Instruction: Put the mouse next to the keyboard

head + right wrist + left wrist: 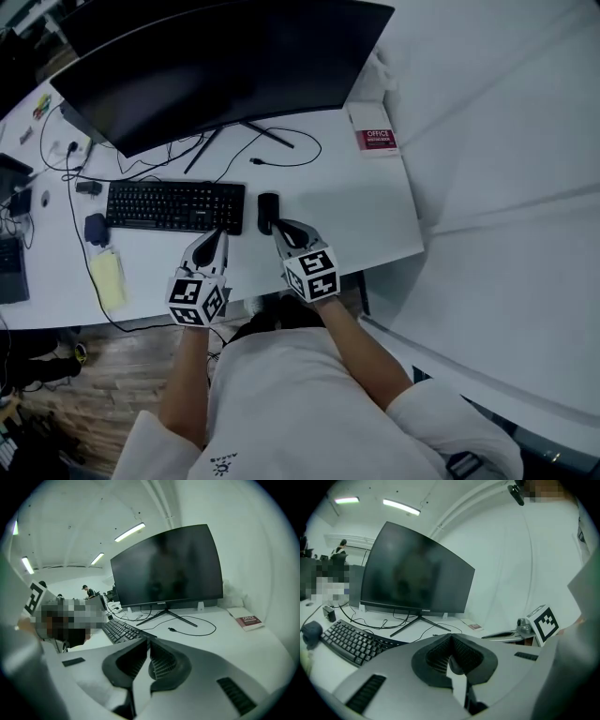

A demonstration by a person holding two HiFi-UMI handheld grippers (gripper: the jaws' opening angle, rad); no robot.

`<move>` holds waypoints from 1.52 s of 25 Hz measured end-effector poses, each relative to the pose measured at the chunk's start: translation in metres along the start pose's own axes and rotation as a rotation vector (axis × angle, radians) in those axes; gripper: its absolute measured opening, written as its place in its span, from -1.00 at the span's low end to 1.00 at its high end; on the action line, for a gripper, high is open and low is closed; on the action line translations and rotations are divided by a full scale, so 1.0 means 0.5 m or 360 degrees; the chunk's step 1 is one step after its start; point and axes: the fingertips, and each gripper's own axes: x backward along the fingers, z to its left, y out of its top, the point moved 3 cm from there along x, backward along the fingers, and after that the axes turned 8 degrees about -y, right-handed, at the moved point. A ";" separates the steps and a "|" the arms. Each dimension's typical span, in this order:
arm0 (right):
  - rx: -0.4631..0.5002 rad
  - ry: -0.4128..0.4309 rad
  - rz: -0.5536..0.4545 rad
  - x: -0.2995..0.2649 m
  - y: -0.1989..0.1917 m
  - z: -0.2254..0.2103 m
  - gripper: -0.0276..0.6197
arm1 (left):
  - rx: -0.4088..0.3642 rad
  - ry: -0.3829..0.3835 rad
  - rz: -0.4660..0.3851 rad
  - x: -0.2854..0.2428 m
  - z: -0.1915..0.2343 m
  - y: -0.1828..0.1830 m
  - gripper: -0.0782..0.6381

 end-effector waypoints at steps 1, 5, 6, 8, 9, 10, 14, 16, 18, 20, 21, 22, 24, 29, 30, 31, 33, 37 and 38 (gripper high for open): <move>0.0003 0.0017 -0.0014 0.012 0.008 -0.002 -0.81 | -0.0001 0.0002 -0.0008 0.005 -0.004 0.004 -0.77; 0.0006 0.0111 -0.0069 0.057 0.031 -0.007 -0.83 | -0.0036 0.0022 -0.0025 0.023 -0.018 0.012 -0.77; 0.0014 0.0130 -0.0083 0.068 0.038 -0.008 -0.83 | -0.0045 0.0027 -0.0031 0.028 -0.020 0.015 -0.77; 0.0048 0.0150 -0.0111 0.090 0.054 -0.014 -0.84 | -0.0064 0.0032 -0.0050 0.037 -0.025 0.025 -0.77; 0.0069 0.0159 -0.0124 0.101 0.061 -0.018 -0.84 | -0.0074 0.0033 -0.0059 0.042 -0.029 0.032 -0.77; 0.0090 0.0167 -0.0136 0.112 0.069 -0.021 -0.84 | -0.0086 0.0035 -0.0066 0.048 -0.033 0.038 -0.77; 0.0133 0.0198 -0.0189 0.155 0.099 -0.037 -0.84 | -0.0113 0.0042 -0.0093 0.068 -0.051 0.061 -0.77; 0.0150 0.0212 -0.0211 0.174 0.111 -0.044 -0.84 | -0.0113 0.0038 -0.0110 0.078 -0.060 0.071 -0.77; 0.0144 0.0226 -0.0228 0.192 0.119 -0.051 -0.84 | -0.0105 0.0040 -0.0127 0.088 -0.065 0.077 -0.77; 0.0116 0.0238 -0.0245 0.205 0.125 -0.060 -0.84 | -0.0102 0.0057 -0.0139 0.098 -0.067 0.082 -0.77; 0.0103 0.0245 -0.0252 0.209 0.128 -0.063 -0.84 | -0.0104 0.0068 -0.0143 0.103 -0.067 0.083 -0.77; 0.0097 0.0251 -0.0256 0.211 0.130 -0.066 -0.85 | -0.0106 0.0079 -0.0146 0.107 -0.066 0.085 -0.77; 0.0100 0.0260 -0.0257 0.211 0.132 -0.070 -0.86 | -0.0110 0.0100 -0.0146 0.112 -0.063 0.086 -0.77; 0.0085 0.0312 -0.0252 0.200 0.133 -0.066 -0.86 | -0.0125 0.0125 -0.0125 0.112 -0.061 0.083 -0.77; 0.0078 0.0326 -0.0256 0.198 0.136 -0.064 -0.86 | -0.0127 0.0128 -0.0121 0.111 -0.061 0.083 -0.77; 0.0076 0.0337 -0.0262 0.195 0.139 -0.062 -0.86 | -0.0129 0.0129 -0.0119 0.109 -0.060 0.082 -0.77; 0.0092 0.0350 -0.0274 0.190 0.145 -0.058 -0.86 | -0.0133 0.0131 -0.0114 0.106 -0.059 0.082 -0.77; 0.0118 0.0372 -0.0277 0.185 0.149 -0.052 -0.86 | -0.0142 0.0134 -0.0097 0.098 -0.059 0.081 -0.77; 0.0116 0.0377 -0.0274 0.183 0.148 -0.053 -0.86 | -0.0144 0.0135 -0.0092 0.096 -0.059 0.080 -0.77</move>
